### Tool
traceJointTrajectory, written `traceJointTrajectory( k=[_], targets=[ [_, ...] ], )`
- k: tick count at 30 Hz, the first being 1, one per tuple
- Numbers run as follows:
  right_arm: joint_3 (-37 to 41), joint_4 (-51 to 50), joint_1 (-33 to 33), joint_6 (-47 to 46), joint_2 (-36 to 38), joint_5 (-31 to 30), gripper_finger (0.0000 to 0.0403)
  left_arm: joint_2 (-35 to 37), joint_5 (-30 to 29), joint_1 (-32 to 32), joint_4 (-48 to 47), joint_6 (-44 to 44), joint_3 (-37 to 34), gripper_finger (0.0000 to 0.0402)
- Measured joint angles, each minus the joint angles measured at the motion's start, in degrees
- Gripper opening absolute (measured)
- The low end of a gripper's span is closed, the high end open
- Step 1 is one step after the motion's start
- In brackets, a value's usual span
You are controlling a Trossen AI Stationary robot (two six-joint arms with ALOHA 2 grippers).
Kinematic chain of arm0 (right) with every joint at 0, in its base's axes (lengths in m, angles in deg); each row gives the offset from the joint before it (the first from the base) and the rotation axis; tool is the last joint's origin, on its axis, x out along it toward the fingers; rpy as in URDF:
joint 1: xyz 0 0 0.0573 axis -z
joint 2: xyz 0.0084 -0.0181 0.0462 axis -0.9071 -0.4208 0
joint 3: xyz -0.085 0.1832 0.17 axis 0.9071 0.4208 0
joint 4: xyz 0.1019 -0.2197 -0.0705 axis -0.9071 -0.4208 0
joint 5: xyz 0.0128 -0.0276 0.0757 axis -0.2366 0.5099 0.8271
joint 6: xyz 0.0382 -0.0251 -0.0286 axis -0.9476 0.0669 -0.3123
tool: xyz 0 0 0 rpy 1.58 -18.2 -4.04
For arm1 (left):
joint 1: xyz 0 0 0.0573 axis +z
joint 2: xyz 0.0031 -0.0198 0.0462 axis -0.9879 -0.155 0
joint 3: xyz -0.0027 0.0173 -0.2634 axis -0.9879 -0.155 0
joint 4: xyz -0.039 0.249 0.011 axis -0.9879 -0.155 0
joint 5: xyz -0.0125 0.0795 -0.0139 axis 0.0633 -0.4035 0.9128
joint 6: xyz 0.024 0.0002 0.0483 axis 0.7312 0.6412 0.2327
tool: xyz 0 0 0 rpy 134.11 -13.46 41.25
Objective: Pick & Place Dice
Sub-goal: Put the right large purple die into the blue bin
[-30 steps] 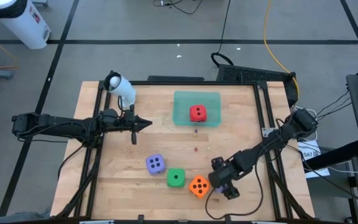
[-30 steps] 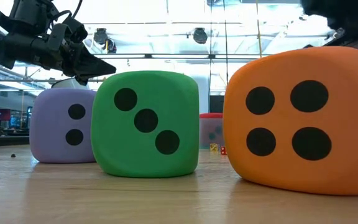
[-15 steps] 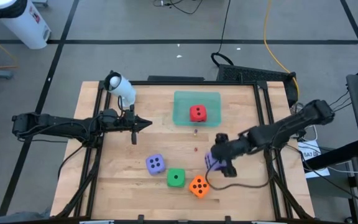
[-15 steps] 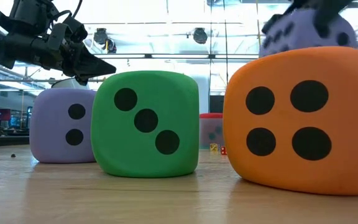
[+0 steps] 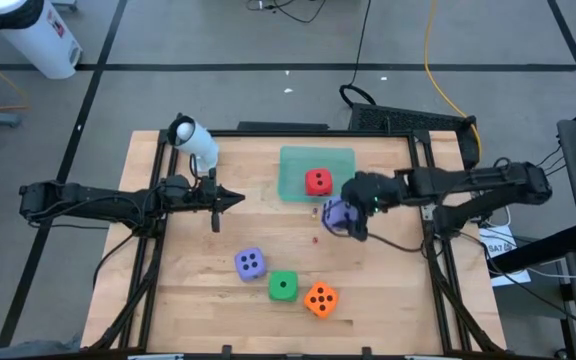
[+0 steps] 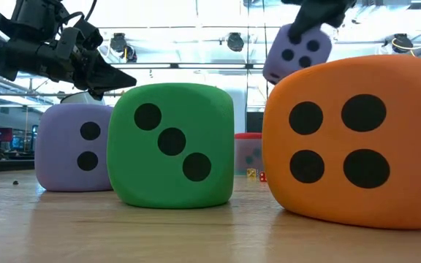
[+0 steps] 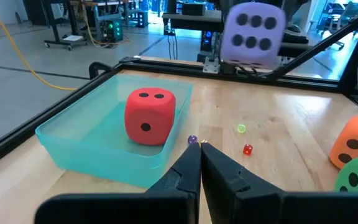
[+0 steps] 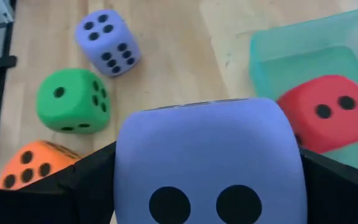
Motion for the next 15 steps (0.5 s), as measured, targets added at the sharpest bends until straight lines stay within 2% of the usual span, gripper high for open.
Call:
traceJointTrajectory(
  k=[6,15],
  targets=[
    [0.0,-0.2,5.5,3.4,-0.8,3.2,0.0367,0.0,0.0,0.0,0.0,0.0,0.0,0.0024],
    [-0.1,-0.4,7.8,4.7,-1.1,4.5,0.0367,0.0,0.0,0.0,-0.1,0.6,0.0,0.0024]
  ],
)
